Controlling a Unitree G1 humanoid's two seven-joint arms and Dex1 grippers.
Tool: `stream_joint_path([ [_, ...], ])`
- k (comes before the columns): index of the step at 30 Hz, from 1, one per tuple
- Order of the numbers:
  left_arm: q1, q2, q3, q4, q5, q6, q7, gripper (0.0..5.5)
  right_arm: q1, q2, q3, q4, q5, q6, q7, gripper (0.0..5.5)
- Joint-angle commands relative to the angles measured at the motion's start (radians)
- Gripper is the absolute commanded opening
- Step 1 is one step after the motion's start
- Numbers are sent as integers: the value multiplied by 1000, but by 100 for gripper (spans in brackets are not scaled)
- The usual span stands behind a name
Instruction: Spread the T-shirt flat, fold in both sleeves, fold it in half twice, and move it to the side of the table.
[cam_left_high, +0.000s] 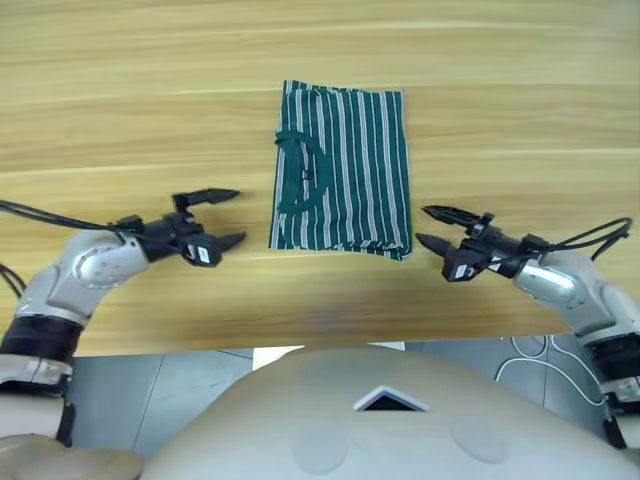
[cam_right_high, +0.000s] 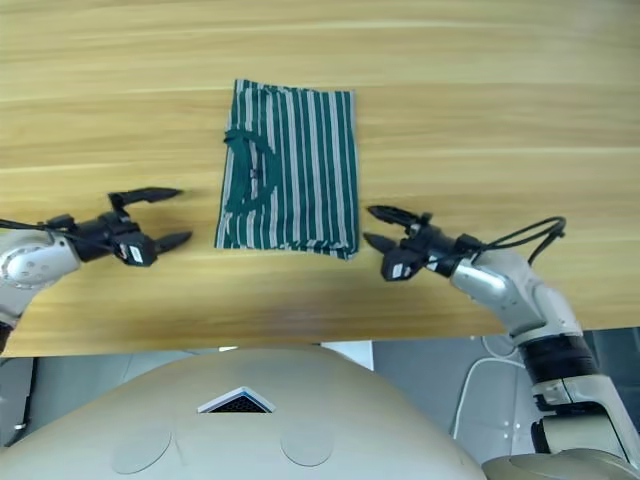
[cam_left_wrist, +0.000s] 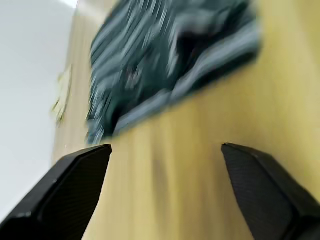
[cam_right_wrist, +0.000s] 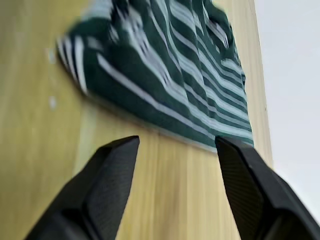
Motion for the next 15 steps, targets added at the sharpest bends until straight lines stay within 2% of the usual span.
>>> stream_joint_path([
  [1, -30, -40, -132, 98, 41, -14, -127, 413, -9, -22, 44, 3, -2, -8, 61, 283],
  [5, -136, -97, -186, 222, 89, -52, -124, 413, -34, -22, 62, 12, 8, -17, 76, 283],
  [9, -232, -142, -204, 348, 170, -81, -42, 413, -49, -32, 72, 31, 18, -23, 79, 283],
  [15, -238, -170, -266, 386, 168, -148, -46, 413, -45, -33, 88, 13, 45, -33, 105, 283],
])
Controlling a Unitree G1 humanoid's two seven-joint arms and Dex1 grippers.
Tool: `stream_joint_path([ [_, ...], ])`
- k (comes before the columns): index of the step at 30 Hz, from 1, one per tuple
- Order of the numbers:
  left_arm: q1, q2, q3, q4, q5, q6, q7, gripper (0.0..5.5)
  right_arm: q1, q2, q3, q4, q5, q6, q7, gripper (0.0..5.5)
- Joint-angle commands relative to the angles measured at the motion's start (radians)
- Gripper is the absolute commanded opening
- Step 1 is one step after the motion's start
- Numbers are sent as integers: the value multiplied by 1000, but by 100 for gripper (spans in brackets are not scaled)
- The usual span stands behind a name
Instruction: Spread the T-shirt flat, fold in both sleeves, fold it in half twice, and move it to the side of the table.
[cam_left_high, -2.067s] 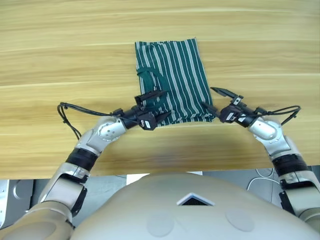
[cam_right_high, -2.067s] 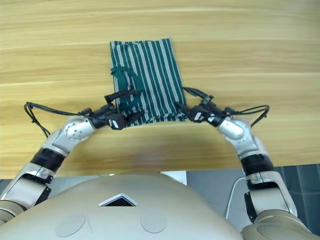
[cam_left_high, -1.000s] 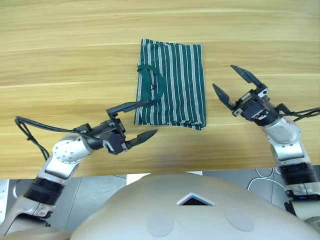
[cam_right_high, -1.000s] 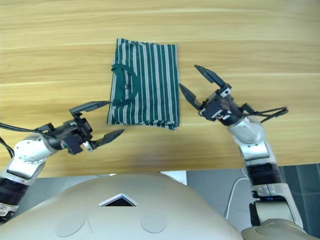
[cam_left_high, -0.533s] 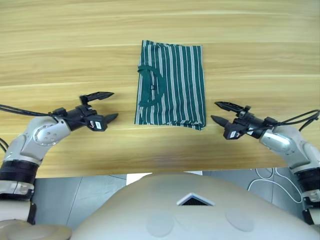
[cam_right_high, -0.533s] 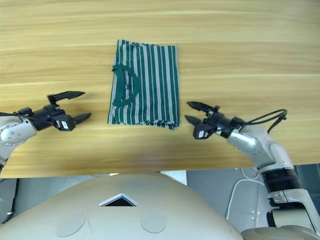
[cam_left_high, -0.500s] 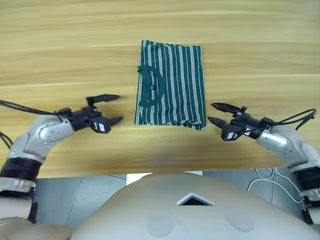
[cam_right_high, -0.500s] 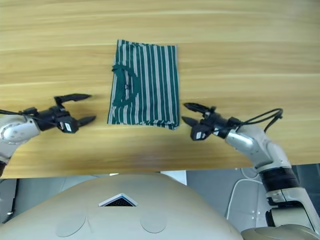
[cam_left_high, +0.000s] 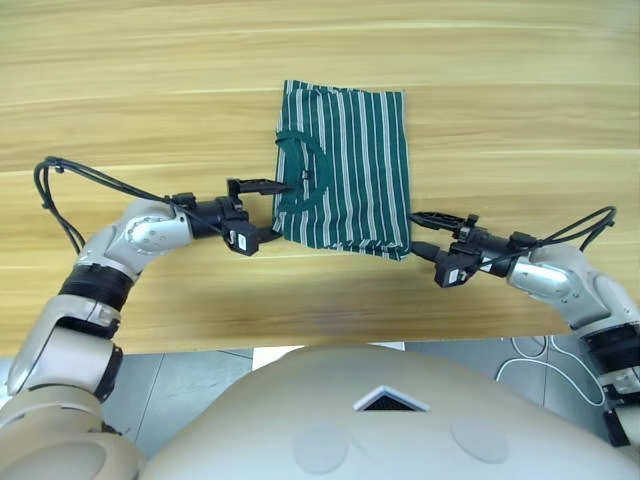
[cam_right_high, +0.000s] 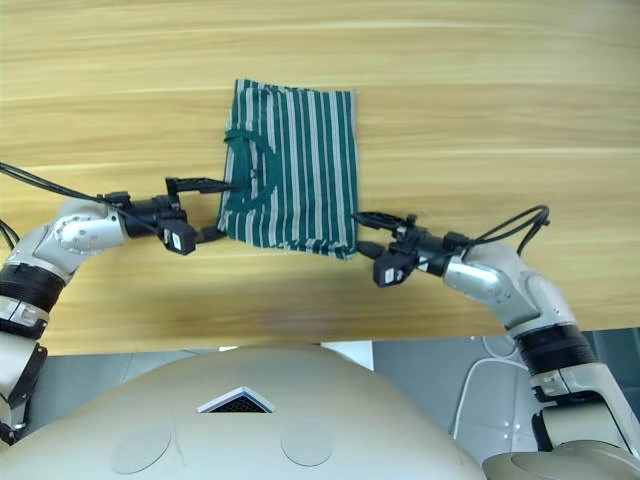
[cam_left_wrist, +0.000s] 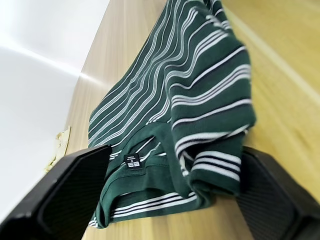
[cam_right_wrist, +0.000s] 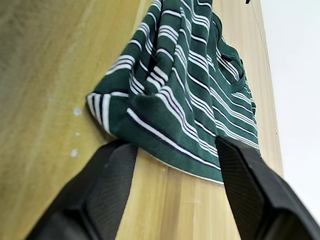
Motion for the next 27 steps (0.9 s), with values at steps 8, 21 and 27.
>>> stream_joint_path([
  [8, 116, -3, -178, -9, 14, -10, -131, 345, -63, 15, 83, 33, -1, -13, 69, 283],
  [21, 47, -36, -138, 199, 44, -27, -51, 137, -79, 22, 104, 59, 29, -50, 79, 82],
  [27, 94, -35, -154, 122, 27, -27, -65, 82, -82, 36, 106, 57, 34, -46, 79, 2],
])
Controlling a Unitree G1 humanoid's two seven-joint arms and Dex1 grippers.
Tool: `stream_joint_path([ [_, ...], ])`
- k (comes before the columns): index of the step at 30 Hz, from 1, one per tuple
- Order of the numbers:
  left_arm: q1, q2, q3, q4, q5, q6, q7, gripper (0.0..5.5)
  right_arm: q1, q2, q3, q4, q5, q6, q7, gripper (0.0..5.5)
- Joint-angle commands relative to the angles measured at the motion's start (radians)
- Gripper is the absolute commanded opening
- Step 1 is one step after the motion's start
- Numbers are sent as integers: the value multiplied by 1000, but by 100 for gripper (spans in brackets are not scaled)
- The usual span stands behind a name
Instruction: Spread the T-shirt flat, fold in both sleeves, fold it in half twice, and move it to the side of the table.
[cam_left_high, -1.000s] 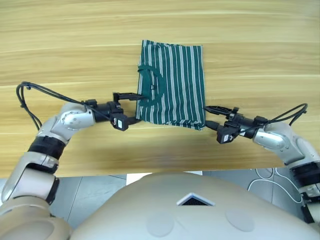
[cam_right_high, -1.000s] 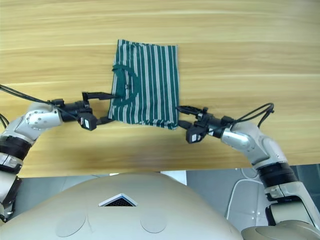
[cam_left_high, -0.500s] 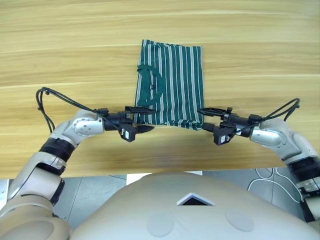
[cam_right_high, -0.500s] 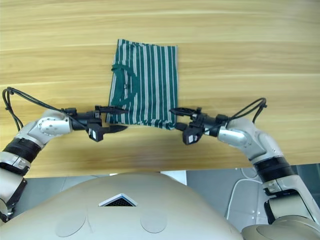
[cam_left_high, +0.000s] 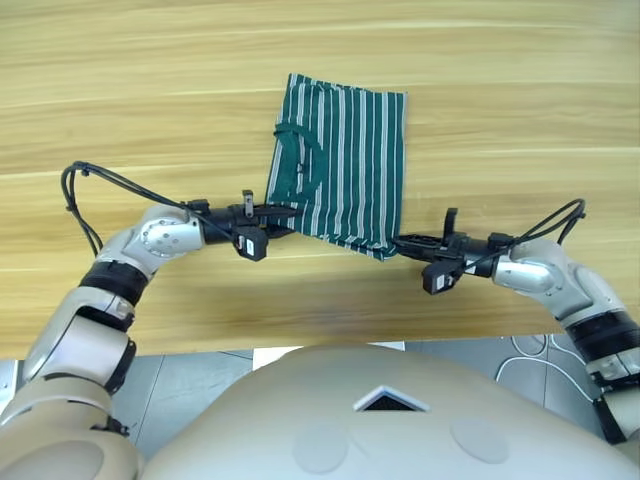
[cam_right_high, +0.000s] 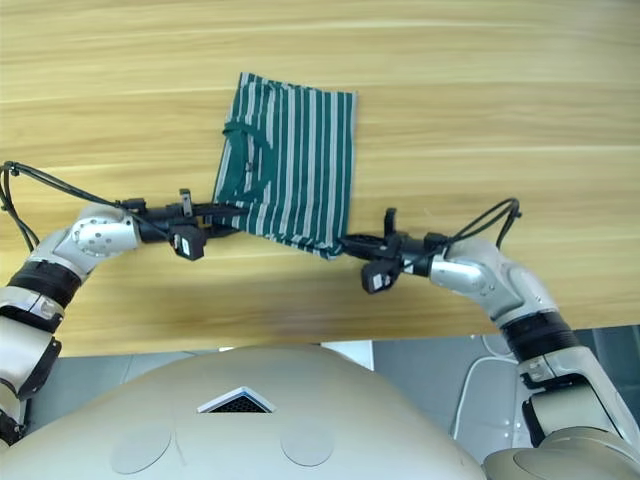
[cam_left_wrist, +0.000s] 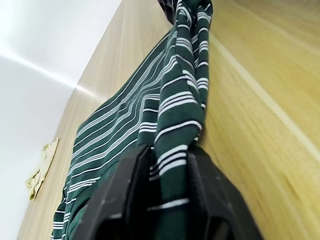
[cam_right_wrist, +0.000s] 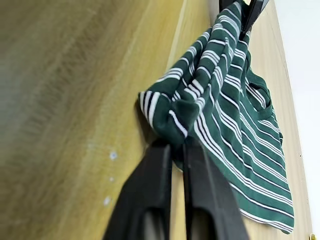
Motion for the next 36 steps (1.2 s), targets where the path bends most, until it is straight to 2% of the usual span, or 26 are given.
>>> stream_joint_path([
  [1, 126, 9, -63, 9, 98, 52, -53, 69, 2, 6, 0, -15, 10, 5, 11, 2],
  [7, 152, 24, -49, -29, 104, 75, -32, 22, 15, 2, -9, -29, 24, 13, 10, 2],
  [13, 276, 65, 26, -343, -31, 134, -11, 22, 50, -33, -67, -33, 39, 23, -7, 2],
  [16, 319, 69, 84, -432, -17, 199, 18, 22, 68, -40, -87, -41, 41, 26, -8, 2],
  [25, 337, 17, 141, -407, 98, 273, 89, 173, 85, -42, -103, -60, 46, 24, -2, 2],
  [29, 383, 34, 136, -442, 103, 277, 77, 173, 99, -45, -109, -73, 49, 26, 0, 2],
  [31, 455, 87, 126, -544, 10, 283, 25, 173, 103, -47, -111, -76, 49, 26, 2, 2],
  [34, 559, 183, 197, -719, -145, 301, -1, 173, 111, -49, -114, -83, 51, 28, 5, 2],
  [36, 601, 229, 293, -776, -224, 320, 10, 173, 112, -48, -115, -86, 51, 29, 6, 2],
])
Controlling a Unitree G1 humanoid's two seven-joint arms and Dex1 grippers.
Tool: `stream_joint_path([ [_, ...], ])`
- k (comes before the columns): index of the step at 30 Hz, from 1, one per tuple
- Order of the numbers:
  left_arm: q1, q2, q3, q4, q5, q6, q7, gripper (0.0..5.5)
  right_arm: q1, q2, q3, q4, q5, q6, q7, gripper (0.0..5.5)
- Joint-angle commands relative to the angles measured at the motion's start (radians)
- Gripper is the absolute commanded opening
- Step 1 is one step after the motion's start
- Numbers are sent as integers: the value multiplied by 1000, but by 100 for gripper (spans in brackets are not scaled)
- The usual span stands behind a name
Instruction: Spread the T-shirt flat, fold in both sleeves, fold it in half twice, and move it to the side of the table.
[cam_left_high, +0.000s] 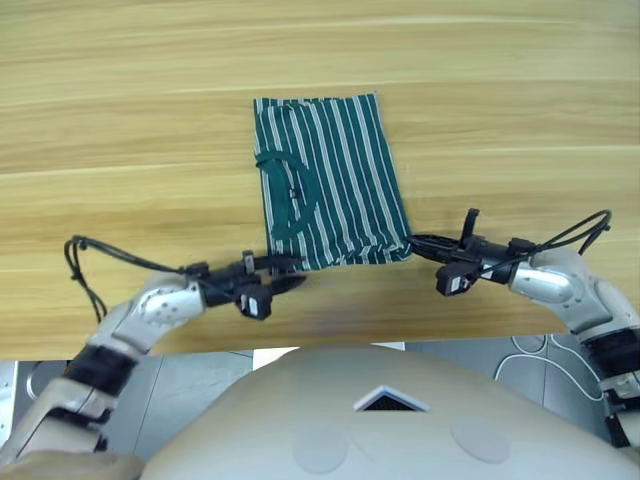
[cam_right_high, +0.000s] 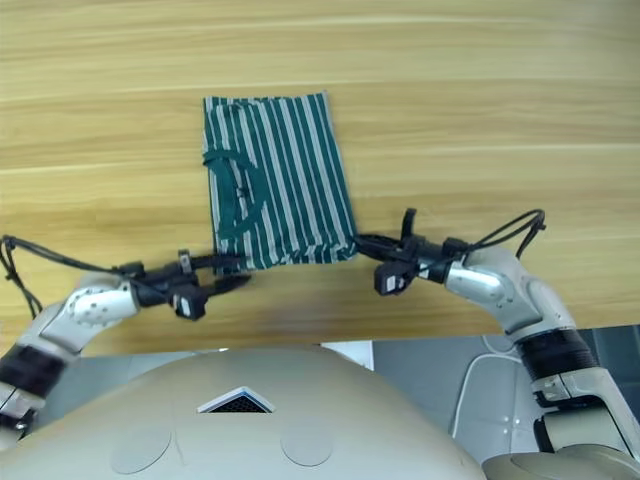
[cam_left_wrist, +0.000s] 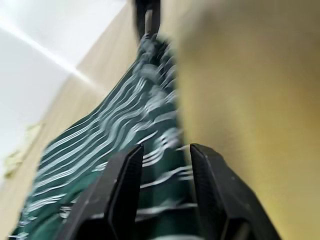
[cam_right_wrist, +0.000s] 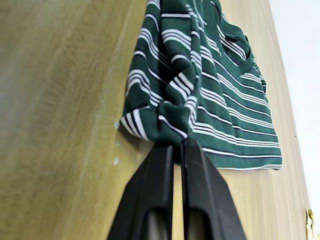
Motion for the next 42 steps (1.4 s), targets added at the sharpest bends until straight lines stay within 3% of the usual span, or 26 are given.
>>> stream_joint_path([
  [1, 62, 94, 183, -99, -131, 41, 12, 173, 2, -10, -10, -11, 8, 6, 8, 2],
  [6, 46, 101, 357, 66, -8, 85, 81, 173, -10, -4, -1, -2, 7, 3, 14, 2],
  [10, -13, 60, 227, 193, 230, 79, 65, 173, -18, -7, -3, 3, 12, 5, 19, 2],
  [16, -28, 0, 82, 174, 241, 47, 11, 193, -31, -21, -12, 8, 30, 3, 38, 2],
  [23, -46, 1, 66, 175, 236, 54, 21, 272, -33, -29, -16, 6, 45, -1, 53, 2],
  [31, -28, 35, -3, 139, 210, 34, -50, 272, -34, -23, -15, 8, 48, -1, 55, 2],
  [42, -181, -34, -52, 276, 258, 0, -19, 272, -37, -8, -2, 1, 40, -6, 54, 2],
])
